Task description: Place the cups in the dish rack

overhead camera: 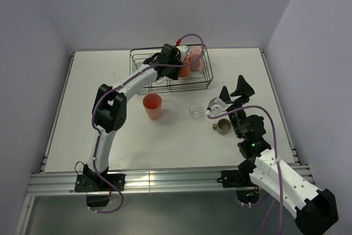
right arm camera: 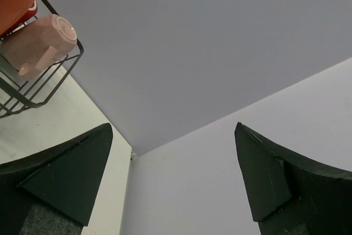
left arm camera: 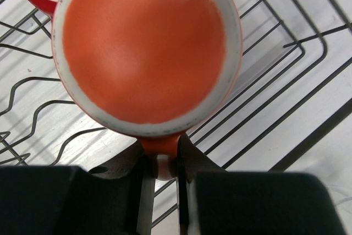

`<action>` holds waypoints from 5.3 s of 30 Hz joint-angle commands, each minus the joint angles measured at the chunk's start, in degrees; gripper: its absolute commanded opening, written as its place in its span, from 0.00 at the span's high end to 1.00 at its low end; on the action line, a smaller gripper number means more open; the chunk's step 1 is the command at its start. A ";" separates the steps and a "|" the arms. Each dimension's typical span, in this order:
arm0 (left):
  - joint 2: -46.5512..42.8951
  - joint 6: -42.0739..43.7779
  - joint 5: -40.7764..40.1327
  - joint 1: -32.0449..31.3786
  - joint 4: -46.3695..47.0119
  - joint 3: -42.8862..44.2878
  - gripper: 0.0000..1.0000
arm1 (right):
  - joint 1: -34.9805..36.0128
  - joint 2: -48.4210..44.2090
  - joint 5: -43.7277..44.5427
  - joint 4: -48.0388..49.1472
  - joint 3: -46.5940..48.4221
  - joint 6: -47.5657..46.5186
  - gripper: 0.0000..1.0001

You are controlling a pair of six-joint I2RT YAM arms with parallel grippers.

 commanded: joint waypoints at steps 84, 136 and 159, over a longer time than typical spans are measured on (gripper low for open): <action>4.04 11.86 5.86 2.05 -3.34 7.02 0.62 | -0.39 2.11 -1.91 -1.48 4.02 -0.12 0.00; -37.88 23.98 18.70 2.32 -32.78 -20.48 0.30 | -4.95 20.39 -1.46 -37.76 35.56 36.87 0.00; -29.27 28.29 6.92 -2.08 -22.94 -27.96 0.49 | -10.76 30.50 -7.71 -53.16 47.52 46.11 0.00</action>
